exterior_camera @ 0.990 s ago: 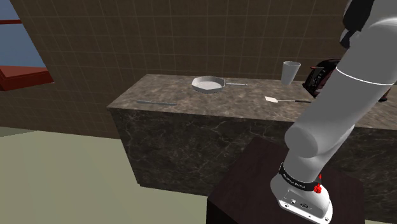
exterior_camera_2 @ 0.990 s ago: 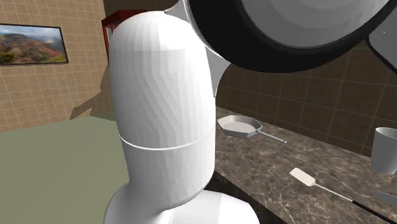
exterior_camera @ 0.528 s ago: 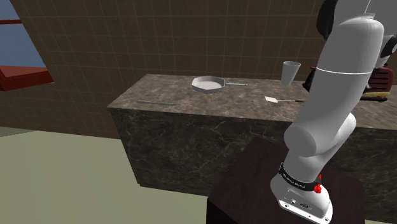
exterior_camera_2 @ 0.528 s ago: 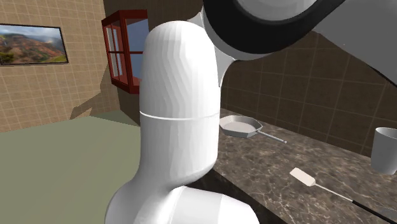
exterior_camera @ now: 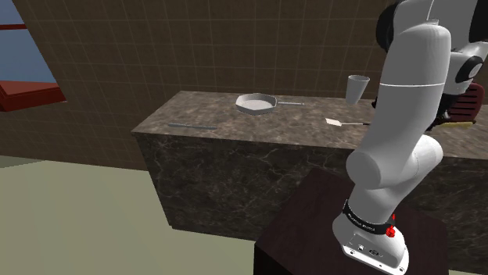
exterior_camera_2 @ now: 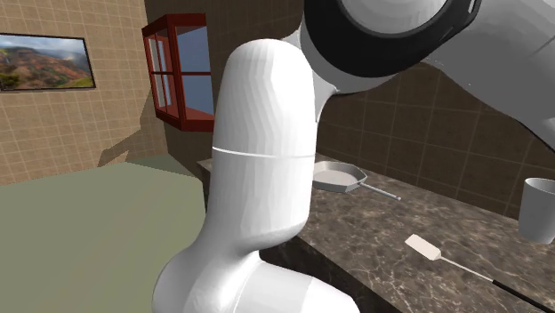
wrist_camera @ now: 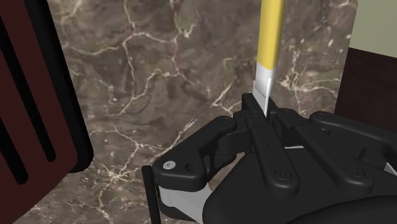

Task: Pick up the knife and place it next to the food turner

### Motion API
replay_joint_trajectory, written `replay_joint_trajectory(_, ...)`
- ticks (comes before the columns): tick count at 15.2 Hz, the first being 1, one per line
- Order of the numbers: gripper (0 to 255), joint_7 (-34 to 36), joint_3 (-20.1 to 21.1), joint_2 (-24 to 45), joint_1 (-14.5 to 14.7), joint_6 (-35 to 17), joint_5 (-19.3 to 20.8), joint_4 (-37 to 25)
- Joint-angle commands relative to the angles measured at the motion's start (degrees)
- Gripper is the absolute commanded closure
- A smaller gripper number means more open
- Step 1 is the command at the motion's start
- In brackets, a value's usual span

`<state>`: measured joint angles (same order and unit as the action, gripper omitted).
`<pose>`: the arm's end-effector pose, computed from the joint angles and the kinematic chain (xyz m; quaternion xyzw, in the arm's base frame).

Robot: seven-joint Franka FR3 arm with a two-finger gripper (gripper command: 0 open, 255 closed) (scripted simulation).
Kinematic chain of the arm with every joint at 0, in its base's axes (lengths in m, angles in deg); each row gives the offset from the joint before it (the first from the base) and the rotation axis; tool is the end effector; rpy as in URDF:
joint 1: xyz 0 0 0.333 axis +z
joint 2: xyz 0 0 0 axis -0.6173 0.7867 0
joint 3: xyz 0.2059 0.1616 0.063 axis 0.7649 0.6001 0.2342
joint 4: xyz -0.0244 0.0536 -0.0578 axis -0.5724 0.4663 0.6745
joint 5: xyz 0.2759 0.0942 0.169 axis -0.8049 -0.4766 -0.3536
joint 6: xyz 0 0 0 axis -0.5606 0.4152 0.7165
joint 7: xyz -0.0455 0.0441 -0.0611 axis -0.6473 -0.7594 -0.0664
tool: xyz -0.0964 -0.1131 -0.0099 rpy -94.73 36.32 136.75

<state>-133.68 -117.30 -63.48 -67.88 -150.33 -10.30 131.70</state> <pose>-0.0956 -0.4946 0.3236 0.9647 0.2632 -0.0103 0.0024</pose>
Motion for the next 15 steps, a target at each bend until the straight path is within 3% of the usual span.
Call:
replay_joint_trajectory(1,255,-1.16,1.64,1.44,-1.57,-1.28,-1.83,0.70)
replay_joint_trajectory(7,255,-4.13,5.86,4.95,-5.57,-4.35,-6.31,2.07)
replay_joint_trajectory(14,255,-4.12,5.85,4.94,-5.57,-4.34,-6.30,2.07)
replay_joint_trajectory(15,0,-4.12,5.85,4.94,-5.57,-4.34,-6.30,2.07)
